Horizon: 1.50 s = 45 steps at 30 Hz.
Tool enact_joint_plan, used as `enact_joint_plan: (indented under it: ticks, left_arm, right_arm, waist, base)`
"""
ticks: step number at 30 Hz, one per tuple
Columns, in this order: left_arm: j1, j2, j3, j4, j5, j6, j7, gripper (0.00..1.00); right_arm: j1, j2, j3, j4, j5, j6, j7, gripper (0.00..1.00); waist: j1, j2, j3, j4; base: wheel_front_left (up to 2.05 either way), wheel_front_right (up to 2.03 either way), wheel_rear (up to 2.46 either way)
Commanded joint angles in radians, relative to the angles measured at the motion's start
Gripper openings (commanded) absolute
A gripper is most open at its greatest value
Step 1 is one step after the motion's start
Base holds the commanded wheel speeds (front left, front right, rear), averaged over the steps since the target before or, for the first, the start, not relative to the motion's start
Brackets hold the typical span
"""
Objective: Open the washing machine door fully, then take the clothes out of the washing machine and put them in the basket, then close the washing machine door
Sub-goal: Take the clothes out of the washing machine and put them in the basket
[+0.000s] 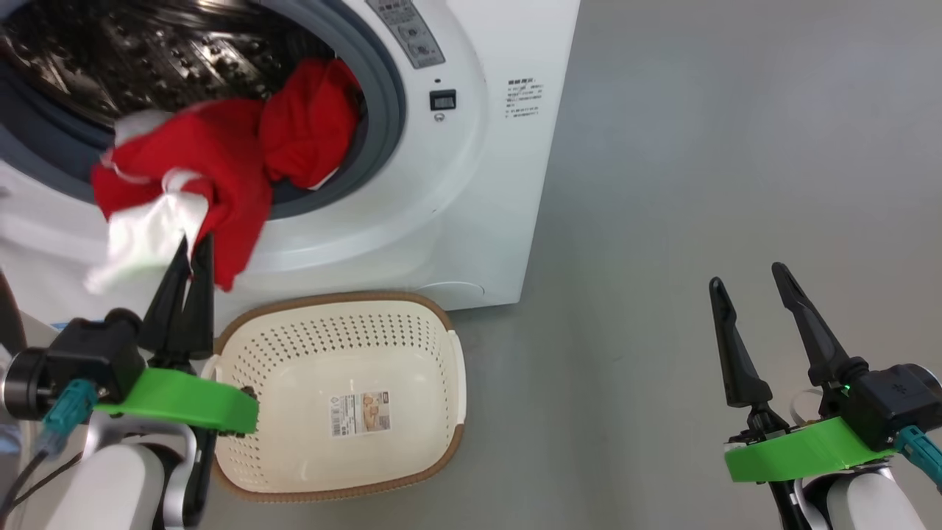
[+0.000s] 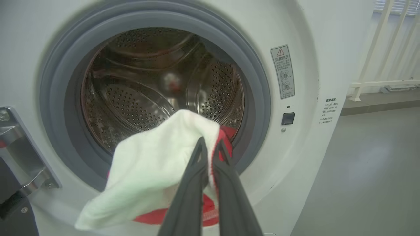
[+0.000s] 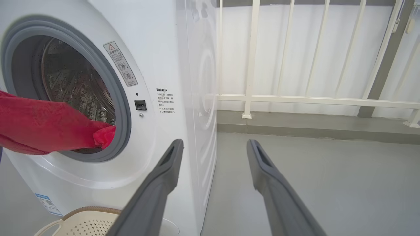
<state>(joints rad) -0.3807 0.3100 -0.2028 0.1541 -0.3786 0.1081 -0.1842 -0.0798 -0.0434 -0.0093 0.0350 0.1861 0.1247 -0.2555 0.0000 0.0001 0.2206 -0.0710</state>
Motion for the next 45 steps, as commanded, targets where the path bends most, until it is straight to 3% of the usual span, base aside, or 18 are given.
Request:
enact_joint_plan:
  ticks: [1, 11, 18, 29, 45]
  left_arm:
    - [0.0, 0.042, 0.035, -0.055, -0.002, 0.013, 0.01, 0.0]
    - [0.079, 0.054, 0.033, -0.257, 0.006, 0.065, 0.076, 0.0]
    - [0.103, 0.034, 0.023, -0.222, -0.02, 0.067, 0.086, 0.0]
    - [-0.006, -0.039, -0.027, 0.082, -0.065, -0.004, 0.029, 0.0]
    - [-0.255, -0.16, -0.084, 0.696, -0.103, -0.145, -0.055, 0.0]
  right_arm:
    - [0.001, -0.007, 0.019, -0.027, 0.012, 0.006, -0.006, 1.0]
    - [0.005, -0.007, 0.019, -0.041, 0.016, 0.006, -0.006, 1.0]
    - [-0.007, -0.007, 0.022, -0.042, 0.022, 0.006, -0.006, 1.0]
    - [-0.035, -0.007, 0.03, -0.048, 0.024, 0.006, -0.006, 1.0]
    - [-0.101, -0.007, 0.053, -0.052, 0.023, 0.006, -0.006, 1.0]
  waist:
    - [0.0, -0.0001, -0.015, 0.009]
    - [0.0, -0.0001, -0.007, 0.016]
    - [0.0, -0.0001, 0.014, 0.006]
    - [0.0, -0.0001, 0.078, 0.001]
    - [0.0, -0.0001, 0.222, -0.005]
  base:
    - [0.0, 0.0, 0.0]
    - [0.0, 0.0, 0.0]
    - [0.0, 0.0, 0.0]
    - [0.0, 0.0, 0.0]
    - [0.0, 0.0, 0.0]
